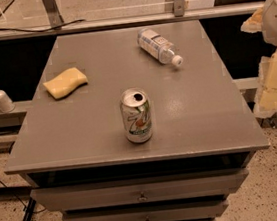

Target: Move blue plastic bottle near 7up can

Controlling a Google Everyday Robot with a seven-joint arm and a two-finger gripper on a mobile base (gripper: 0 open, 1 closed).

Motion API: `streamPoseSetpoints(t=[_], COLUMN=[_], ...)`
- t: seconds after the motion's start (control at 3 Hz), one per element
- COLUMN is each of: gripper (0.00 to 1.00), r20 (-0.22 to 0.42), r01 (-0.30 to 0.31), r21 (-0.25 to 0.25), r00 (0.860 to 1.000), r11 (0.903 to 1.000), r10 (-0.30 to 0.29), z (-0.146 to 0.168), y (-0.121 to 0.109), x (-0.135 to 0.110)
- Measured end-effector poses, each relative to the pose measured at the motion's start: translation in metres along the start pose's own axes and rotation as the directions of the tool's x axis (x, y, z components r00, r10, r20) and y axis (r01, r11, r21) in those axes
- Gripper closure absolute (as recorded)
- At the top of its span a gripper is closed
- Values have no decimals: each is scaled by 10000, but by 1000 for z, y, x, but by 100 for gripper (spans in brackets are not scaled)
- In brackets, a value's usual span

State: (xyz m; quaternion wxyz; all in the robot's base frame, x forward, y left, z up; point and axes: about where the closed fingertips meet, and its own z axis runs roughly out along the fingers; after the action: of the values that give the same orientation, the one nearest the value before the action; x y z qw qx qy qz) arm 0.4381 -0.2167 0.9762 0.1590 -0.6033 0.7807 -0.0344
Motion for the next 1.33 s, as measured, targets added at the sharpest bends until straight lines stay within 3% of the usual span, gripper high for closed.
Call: streamPoseSetpoints(t=[0.67,1.0,1.33], gripper=[0,0,0], r20=[212,844,1868], r01=[-131,-528,-1365], r21=[295,893,1662], r00=[9997,9954,9768], r11=[9995,9946,9766], r10=[125,452,1048], z=[-2,6,28], y=[-8,-40,-96], x=[-3,-15,-38])
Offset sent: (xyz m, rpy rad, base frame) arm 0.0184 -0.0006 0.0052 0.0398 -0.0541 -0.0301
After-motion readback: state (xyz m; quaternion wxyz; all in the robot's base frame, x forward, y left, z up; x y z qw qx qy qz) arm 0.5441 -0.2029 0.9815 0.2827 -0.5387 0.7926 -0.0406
